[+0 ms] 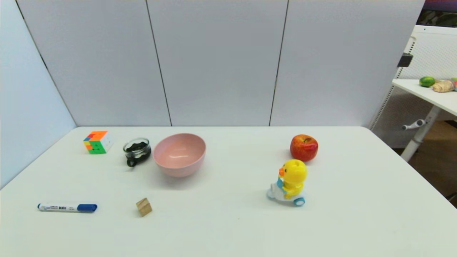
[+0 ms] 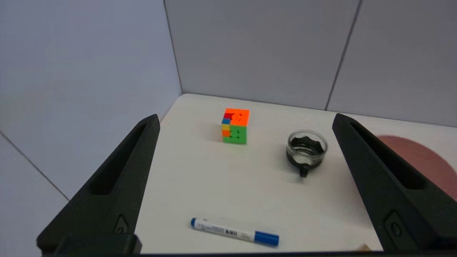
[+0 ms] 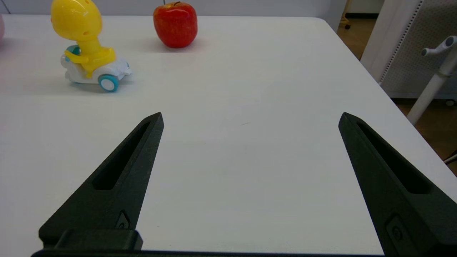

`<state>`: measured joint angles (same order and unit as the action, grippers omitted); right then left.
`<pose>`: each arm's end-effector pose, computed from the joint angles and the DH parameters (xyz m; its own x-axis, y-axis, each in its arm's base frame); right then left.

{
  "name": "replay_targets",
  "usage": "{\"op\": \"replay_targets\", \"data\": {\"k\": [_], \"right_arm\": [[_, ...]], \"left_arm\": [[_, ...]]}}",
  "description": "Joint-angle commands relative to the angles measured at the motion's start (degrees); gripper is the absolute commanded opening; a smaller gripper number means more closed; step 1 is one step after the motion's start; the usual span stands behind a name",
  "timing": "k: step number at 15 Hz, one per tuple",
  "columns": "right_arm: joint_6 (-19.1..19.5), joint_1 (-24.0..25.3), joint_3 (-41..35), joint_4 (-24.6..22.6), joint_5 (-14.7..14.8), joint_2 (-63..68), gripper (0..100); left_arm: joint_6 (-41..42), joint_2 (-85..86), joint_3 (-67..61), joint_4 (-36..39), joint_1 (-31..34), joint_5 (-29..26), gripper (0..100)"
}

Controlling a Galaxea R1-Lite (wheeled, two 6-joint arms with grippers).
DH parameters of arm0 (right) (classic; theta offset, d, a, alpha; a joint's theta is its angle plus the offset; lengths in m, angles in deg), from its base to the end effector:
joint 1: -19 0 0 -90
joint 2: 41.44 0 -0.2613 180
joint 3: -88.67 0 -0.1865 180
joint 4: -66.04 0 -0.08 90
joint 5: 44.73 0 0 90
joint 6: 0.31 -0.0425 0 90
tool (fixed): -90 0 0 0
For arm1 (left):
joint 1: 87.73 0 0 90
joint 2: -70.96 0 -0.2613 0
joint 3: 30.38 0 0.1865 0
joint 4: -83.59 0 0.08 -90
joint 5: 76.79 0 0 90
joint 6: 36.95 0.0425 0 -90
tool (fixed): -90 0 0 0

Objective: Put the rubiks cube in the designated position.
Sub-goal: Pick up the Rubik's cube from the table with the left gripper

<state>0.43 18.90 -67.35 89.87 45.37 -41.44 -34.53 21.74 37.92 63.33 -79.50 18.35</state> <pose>0.0316 -0.0001 0.0761 1.0000 -0.0035 0.0026 0.0035 0.9999 -0.0129 0.1260 0.0221 0.2563 0.9727 0.2312 -0.0205 -0.2302 0.9722 0.0441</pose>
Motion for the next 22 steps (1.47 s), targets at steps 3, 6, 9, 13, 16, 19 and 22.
{"op": "replay_targets", "data": {"k": [3,6,9,13,16,19,22], "right_arm": [[0.0,0.0,0.0,0.0,0.0,0.1,100],[0.0,0.0,0.0,0.0,0.0,0.1,100],[0.0,0.0,0.0,0.0,0.0,0.1,100],[0.0,0.0,-0.1,0.0,0.0,0.1,100],[0.0,0.0,0.0,0.0,0.0,0.1,100],[0.0,0.0,0.0,0.0,0.0,0.1,100],[0.0,0.0,0.0,0.0,0.0,0.1,100]], "left_arm": [[0.3,-21.4,6.1,5.9,6.9,0.3,100],[1.6,-30.5,6.6,14.4,7.2,0.2,100],[2.0,-40.9,9.8,21.4,7.1,0.1,100],[2.1,-53.5,17.5,22.8,6.0,0.0,100],[5.6,-60.2,20.4,22.9,5.7,-0.2,100],[6.8,-63.3,20.8,22.0,5.7,-4.0,100],[8.9,-64.5,20.3,20.6,5.7,-8.1,100]]}}
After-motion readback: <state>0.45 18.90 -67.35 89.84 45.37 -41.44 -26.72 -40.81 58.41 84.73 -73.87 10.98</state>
